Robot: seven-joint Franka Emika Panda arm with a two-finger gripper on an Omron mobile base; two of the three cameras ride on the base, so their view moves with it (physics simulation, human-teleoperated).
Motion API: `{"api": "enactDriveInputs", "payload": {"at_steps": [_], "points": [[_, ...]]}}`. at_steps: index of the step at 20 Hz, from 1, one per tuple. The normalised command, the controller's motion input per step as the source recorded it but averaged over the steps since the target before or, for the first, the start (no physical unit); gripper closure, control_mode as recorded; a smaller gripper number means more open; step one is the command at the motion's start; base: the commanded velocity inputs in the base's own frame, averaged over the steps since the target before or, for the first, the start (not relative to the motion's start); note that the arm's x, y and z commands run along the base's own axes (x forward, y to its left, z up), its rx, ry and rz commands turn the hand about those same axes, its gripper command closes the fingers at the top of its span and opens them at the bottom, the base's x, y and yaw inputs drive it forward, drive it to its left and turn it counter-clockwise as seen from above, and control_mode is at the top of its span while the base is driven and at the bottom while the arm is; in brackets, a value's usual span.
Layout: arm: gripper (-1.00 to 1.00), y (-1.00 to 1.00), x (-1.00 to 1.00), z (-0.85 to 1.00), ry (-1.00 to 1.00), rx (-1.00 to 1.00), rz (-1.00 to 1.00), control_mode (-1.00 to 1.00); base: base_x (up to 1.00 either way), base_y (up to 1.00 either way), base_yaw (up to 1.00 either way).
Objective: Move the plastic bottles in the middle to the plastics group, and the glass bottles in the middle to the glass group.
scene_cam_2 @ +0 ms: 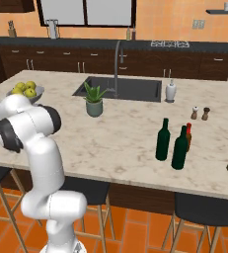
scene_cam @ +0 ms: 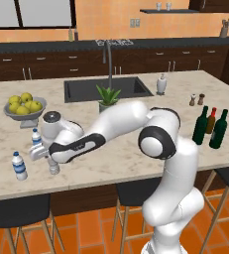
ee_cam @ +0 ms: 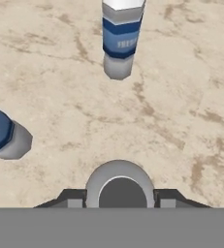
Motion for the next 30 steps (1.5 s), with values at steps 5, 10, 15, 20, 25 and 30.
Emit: {"api": "enactDriveInputs", "payload": {"at_steps": [5,10,15,20,25,30], "points": [[1.00,-0.04,-0.02,-0.22,-0.03,0.00,0.00,-1.00,0.00,0.00,0.00],[1.00,0.00,0.01,0.00,-0.11,0.02,0.00,-1.00,0.00,0.00,0.00],[1.00,0.00,0.01,-0.09,-0.06,0.07,0.00,-1.00,0.00,0.00,0.00],[1.00,-0.05,0.10,-0.31,0.00,0.08,0.00,-1.00,0.00,0.00,0.00],[1.00,-0.02,0.13,-0.32,0.00,0.04,0.00,-1.00,0.00,0.00,0.00],[1.00,-0.17,0.12,-0.23,0.00,0.02,0.00,-1.00,0.00,0.00,0.00]]}}
